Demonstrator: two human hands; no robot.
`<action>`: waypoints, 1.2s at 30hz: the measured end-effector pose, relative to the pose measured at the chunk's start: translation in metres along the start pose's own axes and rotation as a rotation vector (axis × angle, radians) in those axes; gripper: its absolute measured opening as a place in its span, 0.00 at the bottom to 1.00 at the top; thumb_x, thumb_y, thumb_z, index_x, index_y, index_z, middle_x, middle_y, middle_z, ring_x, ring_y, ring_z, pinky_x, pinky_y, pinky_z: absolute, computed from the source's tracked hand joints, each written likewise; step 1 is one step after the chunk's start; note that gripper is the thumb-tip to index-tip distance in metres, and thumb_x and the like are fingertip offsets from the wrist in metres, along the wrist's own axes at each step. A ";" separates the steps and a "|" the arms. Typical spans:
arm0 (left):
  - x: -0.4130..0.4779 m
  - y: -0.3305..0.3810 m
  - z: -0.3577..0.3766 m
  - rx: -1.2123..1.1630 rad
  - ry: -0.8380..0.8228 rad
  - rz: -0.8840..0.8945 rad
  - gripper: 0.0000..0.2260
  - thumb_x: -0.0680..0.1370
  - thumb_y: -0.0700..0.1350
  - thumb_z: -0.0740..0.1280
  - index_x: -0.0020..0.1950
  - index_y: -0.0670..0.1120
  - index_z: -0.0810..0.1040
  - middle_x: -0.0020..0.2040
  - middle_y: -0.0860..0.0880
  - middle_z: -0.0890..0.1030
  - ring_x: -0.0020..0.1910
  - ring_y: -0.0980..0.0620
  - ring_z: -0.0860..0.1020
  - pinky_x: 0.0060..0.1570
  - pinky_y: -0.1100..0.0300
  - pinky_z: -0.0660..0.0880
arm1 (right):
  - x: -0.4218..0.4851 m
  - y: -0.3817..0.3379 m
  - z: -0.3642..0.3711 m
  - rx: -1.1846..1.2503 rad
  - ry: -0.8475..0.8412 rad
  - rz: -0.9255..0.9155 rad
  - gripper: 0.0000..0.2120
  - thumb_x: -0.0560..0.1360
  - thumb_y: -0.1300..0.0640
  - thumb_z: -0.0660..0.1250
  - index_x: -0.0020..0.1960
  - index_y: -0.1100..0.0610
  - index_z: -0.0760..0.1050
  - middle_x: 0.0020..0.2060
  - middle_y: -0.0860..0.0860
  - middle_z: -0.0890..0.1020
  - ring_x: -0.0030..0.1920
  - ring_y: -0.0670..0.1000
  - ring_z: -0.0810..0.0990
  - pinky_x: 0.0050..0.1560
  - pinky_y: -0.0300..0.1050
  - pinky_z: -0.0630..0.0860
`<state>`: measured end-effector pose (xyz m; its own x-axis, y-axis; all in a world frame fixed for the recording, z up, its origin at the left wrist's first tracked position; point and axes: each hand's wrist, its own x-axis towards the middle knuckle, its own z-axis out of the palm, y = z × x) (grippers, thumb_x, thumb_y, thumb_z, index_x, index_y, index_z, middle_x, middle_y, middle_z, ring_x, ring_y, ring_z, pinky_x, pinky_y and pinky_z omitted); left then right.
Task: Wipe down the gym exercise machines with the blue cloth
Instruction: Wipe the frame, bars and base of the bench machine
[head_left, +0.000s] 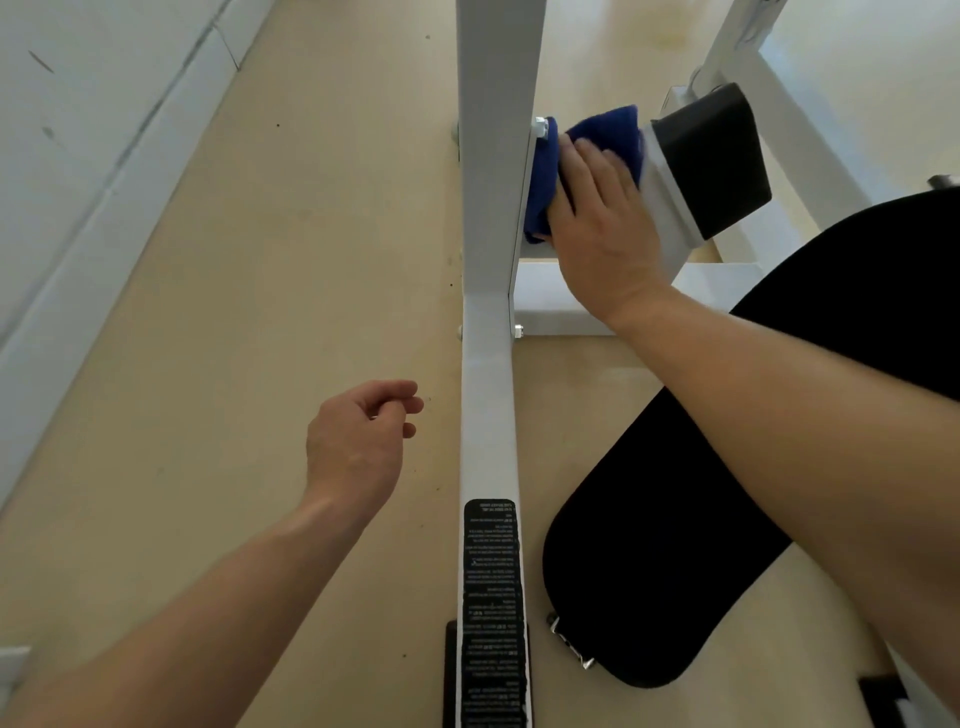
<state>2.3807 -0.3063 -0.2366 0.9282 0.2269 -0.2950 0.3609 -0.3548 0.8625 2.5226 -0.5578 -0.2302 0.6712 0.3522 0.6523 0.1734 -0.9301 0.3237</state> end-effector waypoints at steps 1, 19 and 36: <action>-0.001 0.001 -0.002 -0.007 0.002 0.001 0.14 0.79 0.38 0.61 0.52 0.53 0.83 0.42 0.57 0.85 0.38 0.56 0.83 0.45 0.55 0.80 | -0.003 0.000 0.000 -0.011 0.022 -0.024 0.21 0.82 0.62 0.58 0.74 0.64 0.66 0.70 0.61 0.73 0.70 0.62 0.72 0.73 0.57 0.67; 0.003 0.006 -0.019 -0.018 0.018 0.019 0.13 0.80 0.39 0.60 0.51 0.53 0.83 0.42 0.56 0.85 0.40 0.55 0.83 0.44 0.55 0.80 | -0.032 0.040 -0.023 -0.190 -0.416 -0.636 0.27 0.74 0.62 0.72 0.72 0.58 0.69 0.71 0.59 0.72 0.70 0.63 0.72 0.73 0.59 0.66; 0.009 0.011 -0.010 -0.034 -0.018 0.007 0.13 0.79 0.39 0.61 0.50 0.53 0.83 0.41 0.56 0.85 0.39 0.55 0.83 0.46 0.54 0.79 | -0.061 0.033 -0.063 -0.028 -0.234 -0.241 0.19 0.76 0.63 0.68 0.67 0.62 0.75 0.68 0.61 0.76 0.66 0.64 0.73 0.68 0.60 0.71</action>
<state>2.3924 -0.2994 -0.2257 0.9324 0.2081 -0.2955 0.3509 -0.3249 0.8782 2.4420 -0.6036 -0.2155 0.7609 0.5250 0.3812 0.3296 -0.8189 0.4699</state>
